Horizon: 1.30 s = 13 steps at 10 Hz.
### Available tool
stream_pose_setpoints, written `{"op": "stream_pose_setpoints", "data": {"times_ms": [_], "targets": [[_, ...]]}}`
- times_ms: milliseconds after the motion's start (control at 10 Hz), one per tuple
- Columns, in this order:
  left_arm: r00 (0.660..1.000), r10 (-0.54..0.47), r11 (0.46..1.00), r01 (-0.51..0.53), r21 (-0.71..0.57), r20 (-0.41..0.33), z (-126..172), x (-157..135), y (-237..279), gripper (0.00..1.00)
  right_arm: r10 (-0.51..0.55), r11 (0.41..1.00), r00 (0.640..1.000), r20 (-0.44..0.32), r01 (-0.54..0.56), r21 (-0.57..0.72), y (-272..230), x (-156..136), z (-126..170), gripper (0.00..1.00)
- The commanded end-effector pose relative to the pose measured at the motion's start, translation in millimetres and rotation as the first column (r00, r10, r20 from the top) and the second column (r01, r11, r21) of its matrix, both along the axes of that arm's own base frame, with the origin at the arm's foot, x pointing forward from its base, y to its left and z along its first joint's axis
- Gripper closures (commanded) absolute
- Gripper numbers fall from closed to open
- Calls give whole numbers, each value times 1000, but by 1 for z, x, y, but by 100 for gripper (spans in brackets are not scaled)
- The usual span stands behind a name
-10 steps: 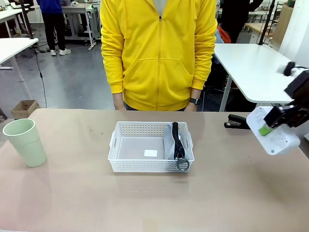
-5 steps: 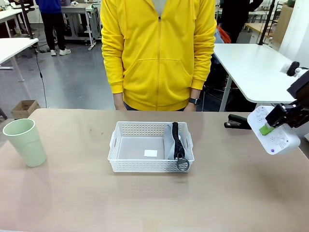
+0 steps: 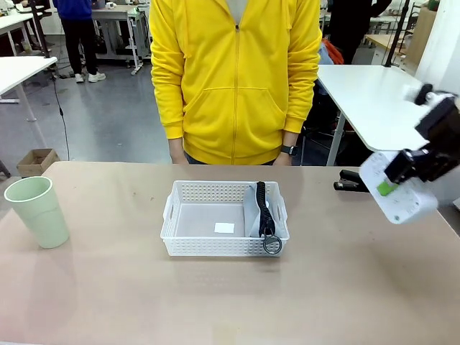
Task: Efficiently arrange items inside the basket to fit them all.
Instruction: Pick up the Digital clock and place it inside the Organizing basket.
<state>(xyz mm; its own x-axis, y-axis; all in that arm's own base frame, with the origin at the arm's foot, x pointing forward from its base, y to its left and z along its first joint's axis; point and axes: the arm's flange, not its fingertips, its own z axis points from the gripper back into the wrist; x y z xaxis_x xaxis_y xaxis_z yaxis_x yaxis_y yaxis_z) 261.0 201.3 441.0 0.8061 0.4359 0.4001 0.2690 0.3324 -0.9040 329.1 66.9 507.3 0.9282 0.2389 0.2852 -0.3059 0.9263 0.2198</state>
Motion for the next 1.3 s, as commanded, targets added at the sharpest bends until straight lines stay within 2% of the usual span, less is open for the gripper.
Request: {"op": "stream_pose_setpoints", "data": {"times_ms": [0,200,300,400,500,600,700,1000,1100,1200], "targets": [[999,2,1000,-2,-8,33,2,0,0,0,73,990,997,25,-69,-125,63,31,35,50],[999,2,1000,-2,-8,33,2,0,0,0,224,943,974,-19,-221,-247,155,78,52,50],[999,2,1000,-2,-8,33,2,0,0,0,271,918,961,-49,-273,-287,194,99,51,50],[999,2,1000,-2,-8,33,2,0,0,0,334,896,941,-59,-337,-289,230,117,43,50],[999,2,1000,-2,-8,33,2,0,0,0,376,867,921,-99,-388,-312,265,134,31,50],[999,2,1000,-2,-8,33,2,0,0,0,392,841,910,-134,-414,-349,298,150,9,50],[999,2,1000,-2,-8,33,2,0,0,0,450,823,879,-159,-478,-308,322,164,-13,50],[999,2,1000,-2,-8,33,2,0,0,0,582,765,777,-241,-623,-164,367,173,-64,50],[999,2,1000,-2,-8,33,2,0,0,0,597,750,757,-264,-644,-150,373,170,-72,50],[999,2,1000,-2,-8,33,2,0,0,0,583,756,771,-258,-631,-176,372,168,-73,50]]}}
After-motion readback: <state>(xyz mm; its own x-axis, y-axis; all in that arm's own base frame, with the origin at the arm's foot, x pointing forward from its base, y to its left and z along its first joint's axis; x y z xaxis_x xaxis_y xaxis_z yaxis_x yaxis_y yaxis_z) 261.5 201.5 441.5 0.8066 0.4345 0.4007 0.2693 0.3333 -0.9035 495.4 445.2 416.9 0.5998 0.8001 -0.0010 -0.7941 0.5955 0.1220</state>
